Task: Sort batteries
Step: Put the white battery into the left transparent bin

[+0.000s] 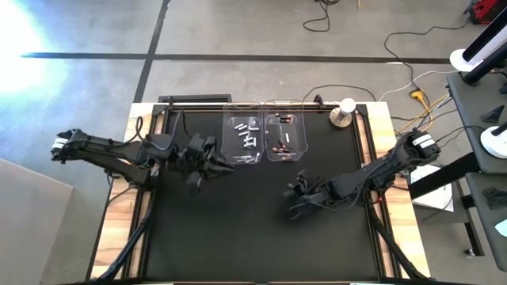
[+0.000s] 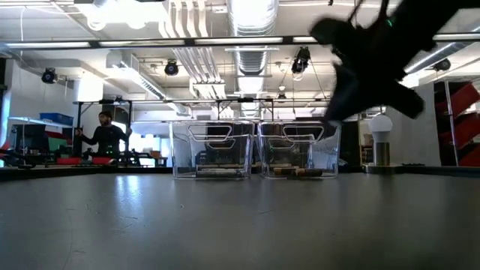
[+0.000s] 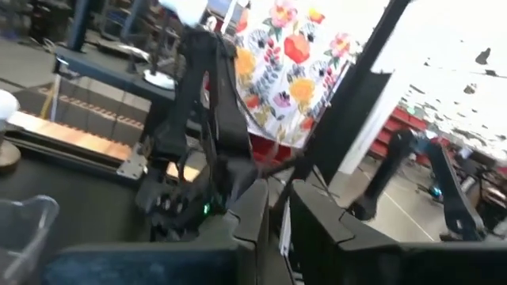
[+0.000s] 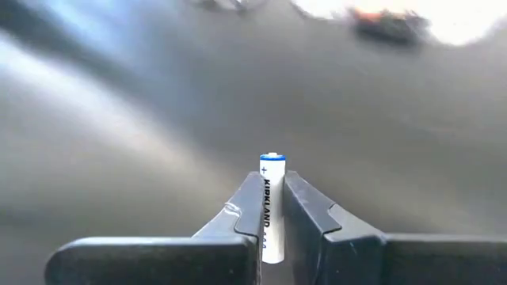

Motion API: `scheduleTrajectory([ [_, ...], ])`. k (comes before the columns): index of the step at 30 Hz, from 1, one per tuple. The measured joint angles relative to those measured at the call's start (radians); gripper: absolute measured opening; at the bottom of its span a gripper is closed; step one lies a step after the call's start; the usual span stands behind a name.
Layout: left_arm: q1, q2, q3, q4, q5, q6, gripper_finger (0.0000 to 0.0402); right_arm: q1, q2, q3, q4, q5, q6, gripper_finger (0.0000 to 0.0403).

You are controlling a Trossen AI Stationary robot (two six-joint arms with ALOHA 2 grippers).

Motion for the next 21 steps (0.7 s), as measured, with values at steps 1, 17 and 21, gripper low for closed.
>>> scheduleTrajectory([
  [1, -0.011, 0.000, -0.010, 0.004, 0.000, 0.004, 0.0036, 0.000, -0.003, 0.010, 0.036, 0.017, -0.032, 0.0022],
  [17, -0.049, -0.009, -0.197, 0.116, -0.104, -0.169, 0.0102, -0.036, 0.018, 0.326, 0.325, 0.105, -0.686, 0.0022],
  [21, -0.049, -0.009, -0.200, 0.116, -0.106, -0.178, 0.0126, -0.062, 0.038, 0.391, 0.329, 0.078, -0.711, 0.0022],
])
